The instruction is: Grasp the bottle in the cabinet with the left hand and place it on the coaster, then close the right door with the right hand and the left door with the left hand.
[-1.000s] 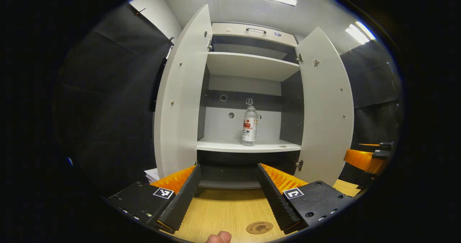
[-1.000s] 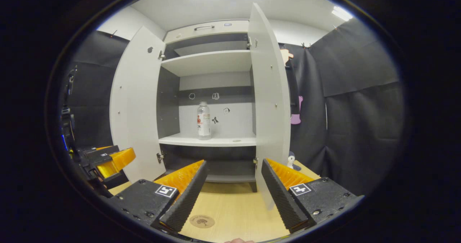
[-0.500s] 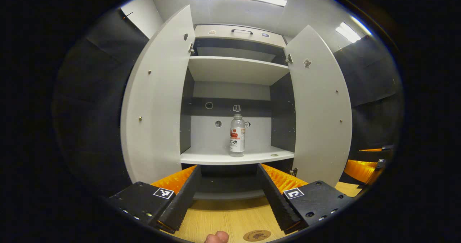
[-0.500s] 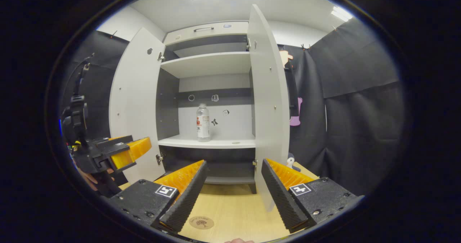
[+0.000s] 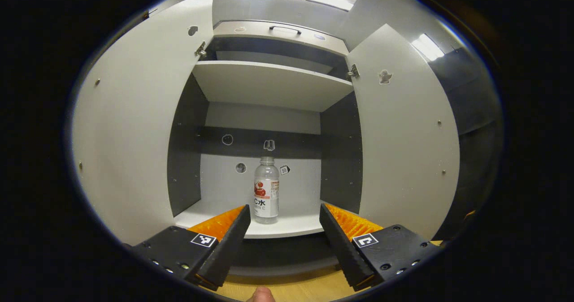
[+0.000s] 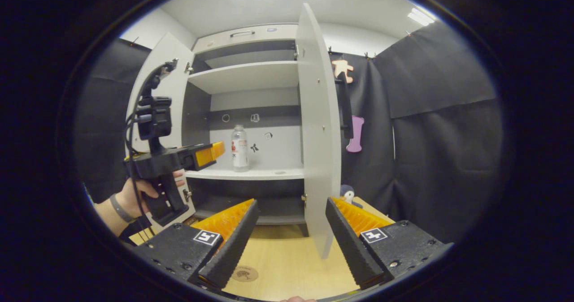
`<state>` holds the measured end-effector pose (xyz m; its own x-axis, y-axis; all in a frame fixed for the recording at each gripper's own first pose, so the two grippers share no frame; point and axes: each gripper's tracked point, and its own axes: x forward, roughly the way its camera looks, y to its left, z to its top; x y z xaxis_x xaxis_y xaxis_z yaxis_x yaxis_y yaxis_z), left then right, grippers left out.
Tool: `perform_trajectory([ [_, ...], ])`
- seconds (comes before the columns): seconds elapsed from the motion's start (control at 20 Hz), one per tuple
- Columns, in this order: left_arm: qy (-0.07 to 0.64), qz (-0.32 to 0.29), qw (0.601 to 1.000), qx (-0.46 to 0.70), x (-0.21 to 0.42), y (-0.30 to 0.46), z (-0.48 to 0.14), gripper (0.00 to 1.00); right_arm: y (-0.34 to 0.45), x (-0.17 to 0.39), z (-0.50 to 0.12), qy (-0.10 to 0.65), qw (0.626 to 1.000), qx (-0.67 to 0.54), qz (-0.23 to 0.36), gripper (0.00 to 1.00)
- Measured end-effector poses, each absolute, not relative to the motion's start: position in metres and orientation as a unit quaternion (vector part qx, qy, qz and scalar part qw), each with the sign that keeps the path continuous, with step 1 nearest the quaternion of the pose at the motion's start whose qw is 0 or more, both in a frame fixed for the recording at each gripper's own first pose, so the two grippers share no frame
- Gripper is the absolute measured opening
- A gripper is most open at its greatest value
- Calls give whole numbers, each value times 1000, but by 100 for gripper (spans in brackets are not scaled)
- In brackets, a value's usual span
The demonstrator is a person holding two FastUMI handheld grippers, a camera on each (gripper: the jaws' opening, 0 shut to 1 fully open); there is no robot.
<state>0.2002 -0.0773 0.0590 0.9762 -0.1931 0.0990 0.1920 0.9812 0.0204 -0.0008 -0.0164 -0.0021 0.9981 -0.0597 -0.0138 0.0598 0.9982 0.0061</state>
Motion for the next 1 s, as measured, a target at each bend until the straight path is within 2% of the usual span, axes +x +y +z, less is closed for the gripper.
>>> perform_trajectory([
  [0.35, -6, -70, 997, 28, 306, -70, 37, 93, -34, -1, -1, 4, 998, 24, -65, 94],
  [0.4, 3, -71, 997, 26, 317, -69, 32, 93, -38, 0, -2, 5, 997, 26, -71, 99],
  [0.45, 12, -70, 997, 27, 325, -68, 27, 93, -43, 0, -3, 7, 997, 27, -78, 99],
  [0.5, 14, -68, 997, 29, 335, -69, 23, 94, -50, 0, -5, 9, 996, 28, -85, 94],
  [0.55, 11, -63, 997, 33, 344, -68, 23, 94, -56, 0, -7, 12, 995, 29, -92, 99],
  [0.65, 2, -55, 998, 33, 362, -68, 25, 94, -64, 1, -9, 17, 994, 36, -102, 99],
  [0.7, 1, -54, 998, 32, 369, -67, 26, 93, -68, 2, -9, 18, 993, 41, -105, 94],
  [0.85, -11, -49, 998, 30, 385, -67, 42, 94, -76, 4, -11, 20, 992, 49, -113, 94],
  [0.9, -11, -50, 998, 31, 390, -67, 45, 93, -77, 4, -10, 19, 992, 48, -114, 99],
  [1.0, -5, -50, 998, 33, 398, -65, 47, 93, -80, 5, -9, 17, 992, 42, -116, 99],
])
